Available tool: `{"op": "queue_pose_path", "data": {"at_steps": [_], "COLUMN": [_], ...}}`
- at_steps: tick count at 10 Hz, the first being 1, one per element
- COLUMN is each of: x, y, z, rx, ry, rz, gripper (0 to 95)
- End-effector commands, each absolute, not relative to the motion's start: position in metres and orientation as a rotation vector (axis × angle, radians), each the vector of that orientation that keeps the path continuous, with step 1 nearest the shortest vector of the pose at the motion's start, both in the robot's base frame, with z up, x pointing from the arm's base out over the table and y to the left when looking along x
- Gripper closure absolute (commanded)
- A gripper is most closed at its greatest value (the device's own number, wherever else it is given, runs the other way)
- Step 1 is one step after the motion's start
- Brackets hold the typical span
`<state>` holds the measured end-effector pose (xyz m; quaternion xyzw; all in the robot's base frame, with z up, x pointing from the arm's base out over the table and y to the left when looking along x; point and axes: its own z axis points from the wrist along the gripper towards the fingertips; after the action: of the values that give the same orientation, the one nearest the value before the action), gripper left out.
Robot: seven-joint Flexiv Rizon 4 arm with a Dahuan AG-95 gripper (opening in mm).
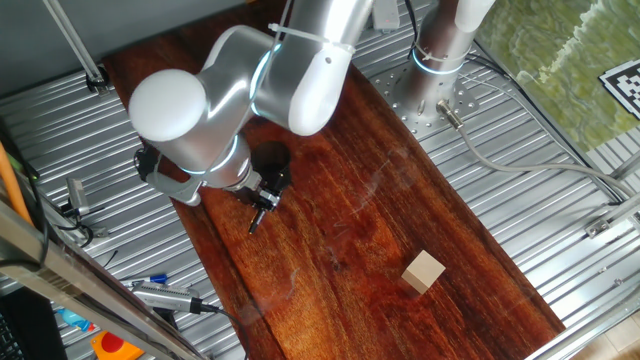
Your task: Put the pen into the pen holder
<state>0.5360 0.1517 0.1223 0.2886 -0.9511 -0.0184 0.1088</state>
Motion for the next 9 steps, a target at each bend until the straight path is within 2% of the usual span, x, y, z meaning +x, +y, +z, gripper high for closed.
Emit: {"op": "queue_pose_path", "data": {"at_steps": [1, 9], "x": [0.5359, 0.5359], "y": [0.1515, 0.1515], "z": [0.1223, 0.1223], "rx": [0.804, 0.76], "ry": [-2.829, -2.877], "rz": [-0.033, -0.019], "gripper": [95.0, 95.0]}}
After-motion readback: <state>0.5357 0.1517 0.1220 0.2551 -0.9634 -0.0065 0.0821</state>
